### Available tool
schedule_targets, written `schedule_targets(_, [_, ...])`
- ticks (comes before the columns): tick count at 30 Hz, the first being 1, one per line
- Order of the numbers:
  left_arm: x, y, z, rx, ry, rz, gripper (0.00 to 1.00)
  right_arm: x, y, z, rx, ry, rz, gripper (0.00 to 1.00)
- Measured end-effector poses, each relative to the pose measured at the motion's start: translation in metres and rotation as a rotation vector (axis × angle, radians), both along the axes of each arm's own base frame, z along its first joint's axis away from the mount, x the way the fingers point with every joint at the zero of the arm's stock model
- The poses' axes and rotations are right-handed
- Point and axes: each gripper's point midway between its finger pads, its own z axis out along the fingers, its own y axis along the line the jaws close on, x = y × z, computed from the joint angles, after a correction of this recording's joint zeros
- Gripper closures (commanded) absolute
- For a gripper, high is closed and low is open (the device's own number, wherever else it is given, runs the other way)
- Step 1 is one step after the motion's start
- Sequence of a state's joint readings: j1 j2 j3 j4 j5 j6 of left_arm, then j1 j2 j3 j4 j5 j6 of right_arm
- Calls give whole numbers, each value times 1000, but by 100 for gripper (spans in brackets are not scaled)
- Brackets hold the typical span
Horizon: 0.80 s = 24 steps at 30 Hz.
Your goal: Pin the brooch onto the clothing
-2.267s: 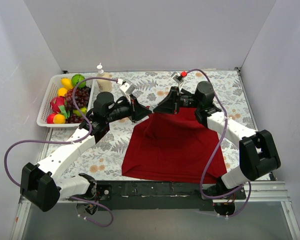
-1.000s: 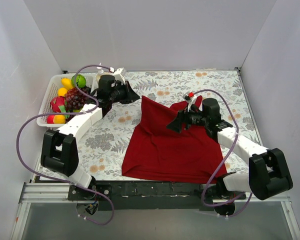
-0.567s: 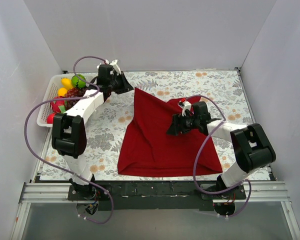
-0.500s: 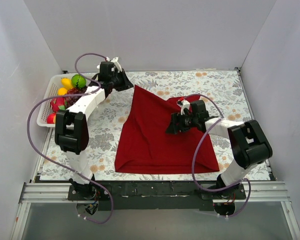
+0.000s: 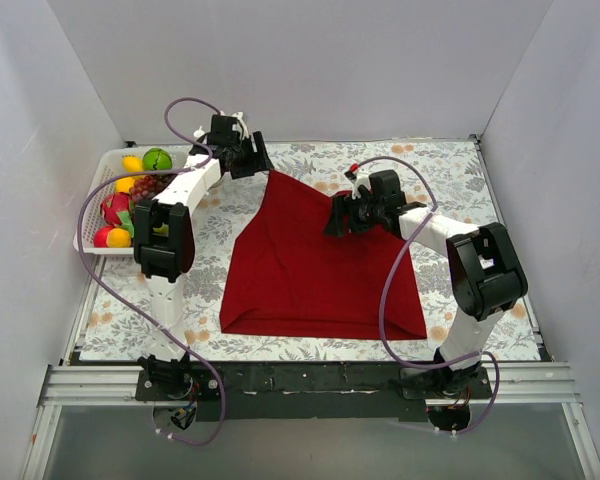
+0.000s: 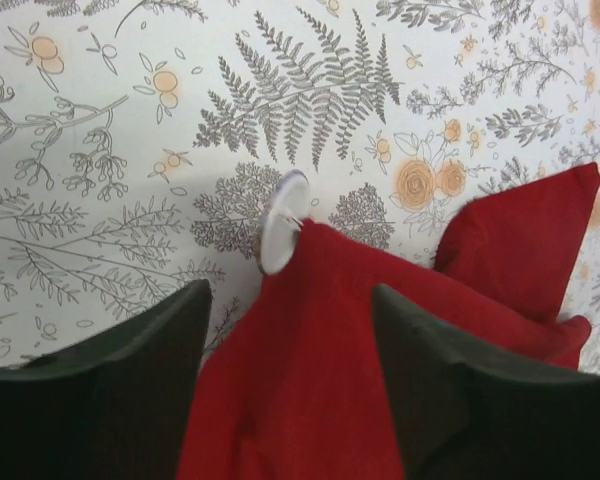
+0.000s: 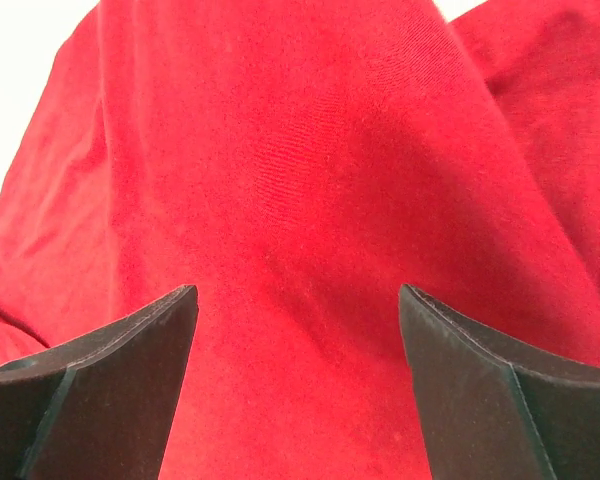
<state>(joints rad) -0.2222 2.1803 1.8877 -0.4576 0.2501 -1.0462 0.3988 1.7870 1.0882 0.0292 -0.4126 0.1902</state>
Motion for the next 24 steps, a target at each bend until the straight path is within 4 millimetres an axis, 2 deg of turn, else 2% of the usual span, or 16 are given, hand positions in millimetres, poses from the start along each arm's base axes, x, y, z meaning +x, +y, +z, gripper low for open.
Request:
schedule_targets(1, [-1, 0, -1, 0, 7, -3, 2, 1, -1, 3, -4, -7, -6, 10])
schedule_targets(3, [-2, 0, 2, -5, 4, -11, 2, -1, -5, 9, -17, -14, -18, 10])
schedule_targets(6, [-11, -1, 12, -26, -6, -19, 2, -3, -11, 31, -18, -56, -39, 9])
schedule_targets(9, [-30, -1, 26, -48, -12, -34, 2, -9, -17, 55, -6, -115, -61, 8])
schedule_targets(11, [-51, 1, 41, -66, -19, -41, 2, -16, -23, 71, 1, -150, -84, 8])
schedule_targets(14, [-78, 4, 65, -96, -48, -38, 2, -26, -34, 82, 1, -177, -123, 8])
schedule_targets(18, [-119, 12, 78, -127, -59, -15, 2, -43, -53, 72, -37, -146, -201, 8])
schedule_targets(21, [-153, 21, 72, -133, -31, 15, 2, -57, -69, 57, -80, -92, -274, 8])
schedule_targets(24, [-181, 31, 56, -120, 23, 55, 2, -74, -84, 42, -116, -43, -332, 7])
